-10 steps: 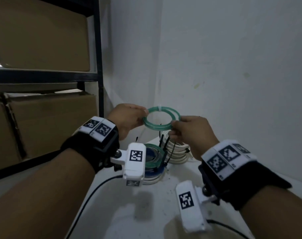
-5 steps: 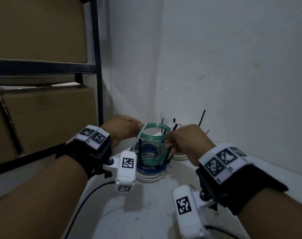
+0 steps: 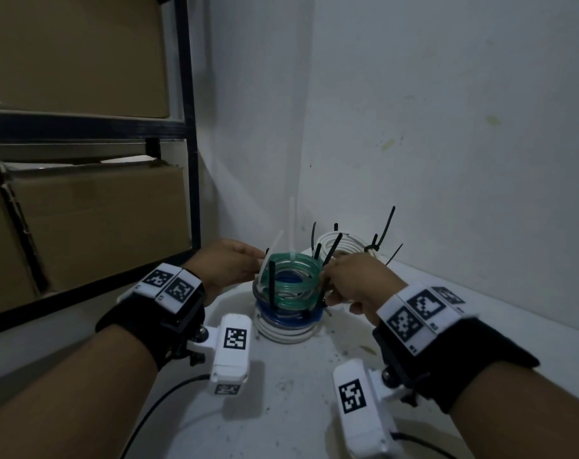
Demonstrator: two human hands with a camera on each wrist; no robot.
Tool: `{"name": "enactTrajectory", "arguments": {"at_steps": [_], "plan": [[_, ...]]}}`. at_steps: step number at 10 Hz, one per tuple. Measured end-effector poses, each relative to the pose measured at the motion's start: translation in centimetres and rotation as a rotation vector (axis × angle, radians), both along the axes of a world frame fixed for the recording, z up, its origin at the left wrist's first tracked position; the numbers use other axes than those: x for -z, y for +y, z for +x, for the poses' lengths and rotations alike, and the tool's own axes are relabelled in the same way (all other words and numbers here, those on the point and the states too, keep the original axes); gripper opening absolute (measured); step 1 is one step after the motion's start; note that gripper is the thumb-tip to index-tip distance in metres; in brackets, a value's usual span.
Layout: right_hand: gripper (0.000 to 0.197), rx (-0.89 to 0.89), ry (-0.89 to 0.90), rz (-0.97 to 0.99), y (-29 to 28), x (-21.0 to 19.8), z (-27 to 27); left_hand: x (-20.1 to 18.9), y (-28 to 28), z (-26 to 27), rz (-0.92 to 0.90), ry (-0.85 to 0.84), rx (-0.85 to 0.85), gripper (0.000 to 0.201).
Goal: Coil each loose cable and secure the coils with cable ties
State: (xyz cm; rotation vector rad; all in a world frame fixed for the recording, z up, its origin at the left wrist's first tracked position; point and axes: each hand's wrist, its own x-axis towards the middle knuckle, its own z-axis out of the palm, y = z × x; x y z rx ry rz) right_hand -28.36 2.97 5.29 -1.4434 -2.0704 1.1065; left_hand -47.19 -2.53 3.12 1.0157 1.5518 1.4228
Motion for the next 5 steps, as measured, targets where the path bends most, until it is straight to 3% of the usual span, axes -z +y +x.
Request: {"name": "enactTrajectory", "arguments": {"at_steps": [1, 3, 5], "plan": [[0.029, 0.003, -0.008, -0.052, -0.3, 0.1, 0.1, 0.2, 0.1, 0.1, 0.005, -0.015, 0.000, 0.016], [0.023, 0.020, -0.024, -0.119, -0.7, 0.5, 1.0, 0.6, -0.1, 0.2, 0.050, -0.090, -0.069, 0.008], [0.018, 0.163, 0.147, -0.160, -2.8, 0.3, 3.9, 1.8, -2.2, 0.6, 0.148, -0.224, -0.317, 0.014]]}}
